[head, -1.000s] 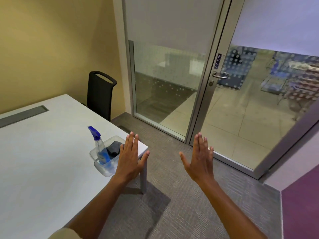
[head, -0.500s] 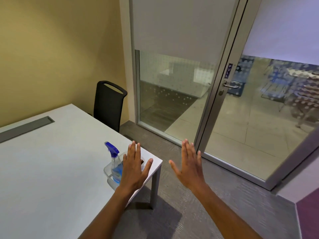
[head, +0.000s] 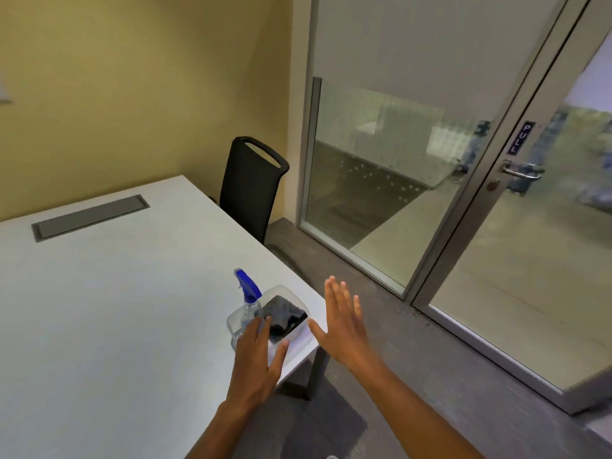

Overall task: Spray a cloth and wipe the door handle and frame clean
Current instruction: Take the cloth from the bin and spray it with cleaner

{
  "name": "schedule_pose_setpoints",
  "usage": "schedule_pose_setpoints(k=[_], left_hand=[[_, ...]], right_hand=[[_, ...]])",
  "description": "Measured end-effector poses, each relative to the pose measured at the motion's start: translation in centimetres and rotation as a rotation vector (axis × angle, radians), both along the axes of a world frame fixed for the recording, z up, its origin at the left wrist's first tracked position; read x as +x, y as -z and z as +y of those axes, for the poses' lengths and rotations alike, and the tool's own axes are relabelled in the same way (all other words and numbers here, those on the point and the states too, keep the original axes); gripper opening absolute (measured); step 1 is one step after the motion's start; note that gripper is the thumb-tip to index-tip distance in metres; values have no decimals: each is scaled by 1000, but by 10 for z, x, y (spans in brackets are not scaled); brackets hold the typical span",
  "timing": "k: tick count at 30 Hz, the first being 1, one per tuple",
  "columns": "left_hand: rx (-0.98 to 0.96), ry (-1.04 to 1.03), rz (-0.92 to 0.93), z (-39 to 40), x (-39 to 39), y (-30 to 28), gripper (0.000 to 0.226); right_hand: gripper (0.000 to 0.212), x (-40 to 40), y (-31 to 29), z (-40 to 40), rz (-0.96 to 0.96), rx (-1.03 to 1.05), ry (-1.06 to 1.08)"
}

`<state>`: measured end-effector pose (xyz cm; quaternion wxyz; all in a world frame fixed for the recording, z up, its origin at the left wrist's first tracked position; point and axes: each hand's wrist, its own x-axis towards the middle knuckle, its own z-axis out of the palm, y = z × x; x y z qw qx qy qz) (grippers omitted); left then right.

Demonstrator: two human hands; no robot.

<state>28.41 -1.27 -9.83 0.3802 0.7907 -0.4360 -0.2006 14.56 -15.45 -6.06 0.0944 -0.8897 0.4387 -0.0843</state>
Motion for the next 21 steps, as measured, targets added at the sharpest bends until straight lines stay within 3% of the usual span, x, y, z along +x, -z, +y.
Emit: schedule_pose_setpoints(k=[10, 21], left_hand=[[353, -309, -32, -9, 37, 50, 69], [384, -502, 277, -32, 27, 79, 62]], right_hand=[[81, 68, 55, -56, 85, 239, -257], [79, 115, 114, -88, 255, 314, -448]])
